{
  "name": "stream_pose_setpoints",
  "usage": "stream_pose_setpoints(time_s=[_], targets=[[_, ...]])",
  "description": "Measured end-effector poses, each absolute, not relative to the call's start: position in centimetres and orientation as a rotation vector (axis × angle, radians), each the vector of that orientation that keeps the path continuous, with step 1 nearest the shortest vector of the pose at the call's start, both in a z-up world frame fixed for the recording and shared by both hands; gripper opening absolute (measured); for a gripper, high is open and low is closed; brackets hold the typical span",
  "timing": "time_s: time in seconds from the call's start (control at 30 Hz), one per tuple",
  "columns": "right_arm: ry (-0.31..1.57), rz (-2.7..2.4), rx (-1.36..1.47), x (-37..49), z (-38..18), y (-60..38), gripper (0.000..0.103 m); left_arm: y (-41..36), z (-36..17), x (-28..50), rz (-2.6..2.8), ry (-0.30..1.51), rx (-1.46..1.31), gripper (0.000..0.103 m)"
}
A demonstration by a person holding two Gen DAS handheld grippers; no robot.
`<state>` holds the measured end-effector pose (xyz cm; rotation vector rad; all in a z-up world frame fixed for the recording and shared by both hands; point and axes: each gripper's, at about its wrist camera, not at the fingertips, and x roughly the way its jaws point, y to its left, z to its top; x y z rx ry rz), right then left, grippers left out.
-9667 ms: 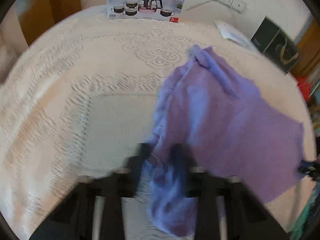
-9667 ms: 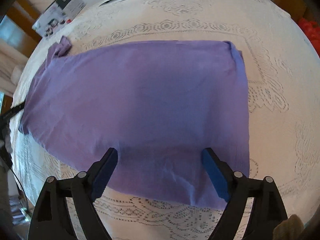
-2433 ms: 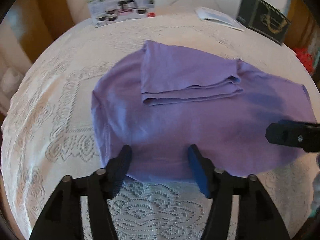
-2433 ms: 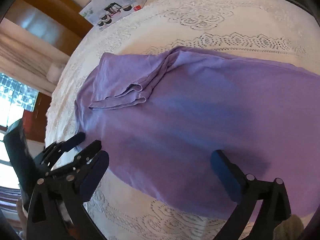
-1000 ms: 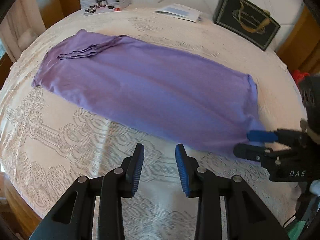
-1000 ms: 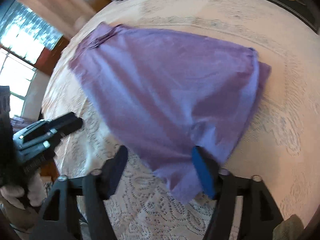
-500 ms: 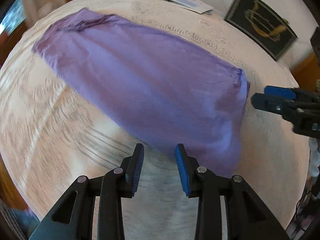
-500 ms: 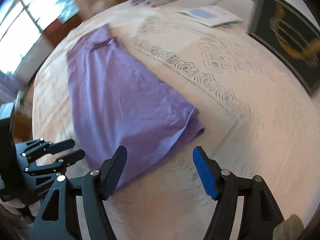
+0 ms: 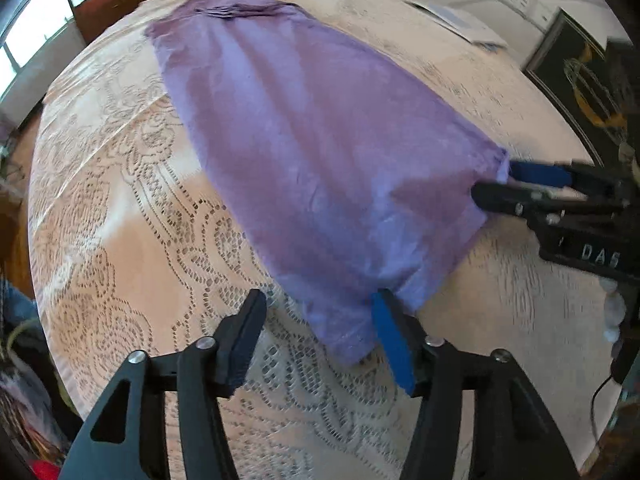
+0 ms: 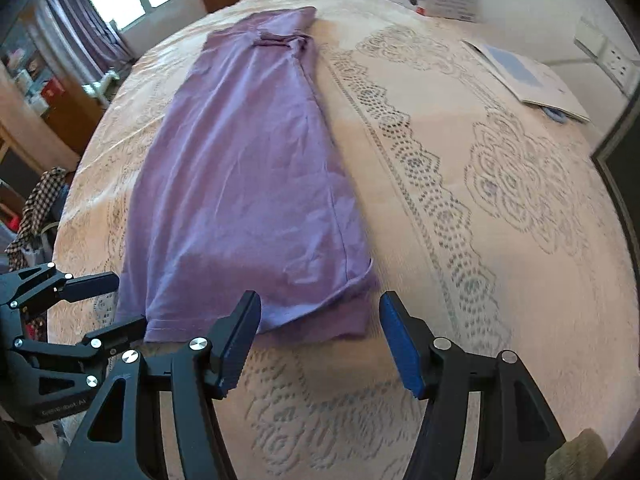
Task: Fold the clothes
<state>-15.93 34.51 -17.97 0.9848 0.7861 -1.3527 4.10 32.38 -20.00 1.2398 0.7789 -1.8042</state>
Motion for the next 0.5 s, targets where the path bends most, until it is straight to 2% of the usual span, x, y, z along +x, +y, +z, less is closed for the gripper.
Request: stream_pose_setpoints(time_s=[0.07, 0.13, 0.17, 0.2, 0.37, 0.47, 0.5], targets=[[0.785, -1.333, 0.959, -16.1, -18.5, 34.5, 0.067, 32.6, -19.9, 4.4, -1.798, 0.772, 1.216, 0.064], [0.755, -1.319, 0.937, -16.2, -18.5, 34.8, 0.071, 32.9, -19.8, 4.8, -1.788, 0.745, 1.201, 0.074], [0.733, -1.318, 0.933, -16.3, -18.6, 34.9, 0.072, 32.9, -19.9, 5.2, -1.774, 0.738, 1.192, 0.083], [0.718, -1.314, 0.930, -16.4, -18.6, 35.0, 0.073, 32.9, -19.8, 5.5, -1.774, 0.742, 1.183, 0.084], [0.694, -1.307, 0.938, -16.6, -18.7, 35.0, 0.074, 33.1, -19.5, 6.6, -1.773, 0.746, 1.169, 0.084], [0.819, -1.321, 0.881, -15.0, -18.9, 34.7, 0.074, 33.4, -19.1, 7.2, -1.782, 0.751, 1.170, 0.080], [0.858, -1.332, 0.864, -14.5, -19.0, 34.6, 0.072, 33.5, -18.9, 7.4, -1.794, 0.750, 1.176, 0.075]])
